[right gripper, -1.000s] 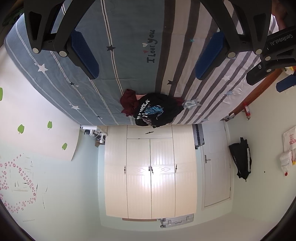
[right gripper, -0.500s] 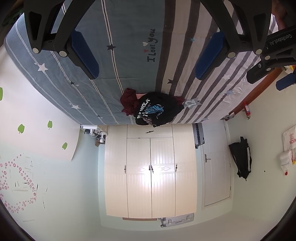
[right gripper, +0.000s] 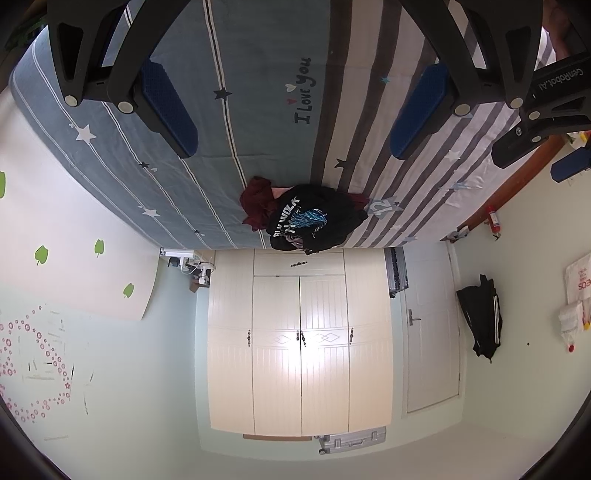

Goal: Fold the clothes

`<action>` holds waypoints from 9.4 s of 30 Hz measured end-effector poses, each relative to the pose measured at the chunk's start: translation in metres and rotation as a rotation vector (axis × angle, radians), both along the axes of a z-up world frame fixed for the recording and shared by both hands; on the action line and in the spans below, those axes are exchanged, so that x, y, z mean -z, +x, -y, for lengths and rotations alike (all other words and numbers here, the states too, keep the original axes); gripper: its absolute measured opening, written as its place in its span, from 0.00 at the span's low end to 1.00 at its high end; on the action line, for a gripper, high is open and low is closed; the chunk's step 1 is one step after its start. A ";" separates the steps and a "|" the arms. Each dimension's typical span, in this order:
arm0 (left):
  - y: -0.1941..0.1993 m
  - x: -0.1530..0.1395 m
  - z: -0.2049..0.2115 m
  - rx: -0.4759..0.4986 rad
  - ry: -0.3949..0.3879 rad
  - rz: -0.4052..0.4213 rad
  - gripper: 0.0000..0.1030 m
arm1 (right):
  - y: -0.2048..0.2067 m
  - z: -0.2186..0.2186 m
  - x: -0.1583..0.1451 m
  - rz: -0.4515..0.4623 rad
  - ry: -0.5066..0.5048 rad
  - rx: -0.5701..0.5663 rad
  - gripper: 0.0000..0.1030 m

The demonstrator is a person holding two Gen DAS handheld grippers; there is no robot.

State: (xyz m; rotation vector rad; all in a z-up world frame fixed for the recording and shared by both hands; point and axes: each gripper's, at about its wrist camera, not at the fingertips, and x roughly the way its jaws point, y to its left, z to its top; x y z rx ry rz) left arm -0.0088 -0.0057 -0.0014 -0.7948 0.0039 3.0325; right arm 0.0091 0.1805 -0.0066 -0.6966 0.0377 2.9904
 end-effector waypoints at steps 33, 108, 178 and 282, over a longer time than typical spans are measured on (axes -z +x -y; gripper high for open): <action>-0.311 0.257 -0.004 0.169 0.001 0.041 0.86 | -0.295 -0.055 0.237 0.147 -0.086 -0.039 1.00; -0.067 0.257 0.115 0.099 0.212 0.288 0.56 | -0.038 -0.026 0.261 0.355 -0.154 -0.260 0.61; -0.292 0.343 0.060 0.119 -0.009 0.412 0.54 | -0.316 -0.135 0.324 0.564 -0.127 0.004 0.68; -0.116 0.304 0.105 0.267 0.136 0.467 0.69 | -0.156 0.001 0.315 0.608 -0.240 -0.503 0.08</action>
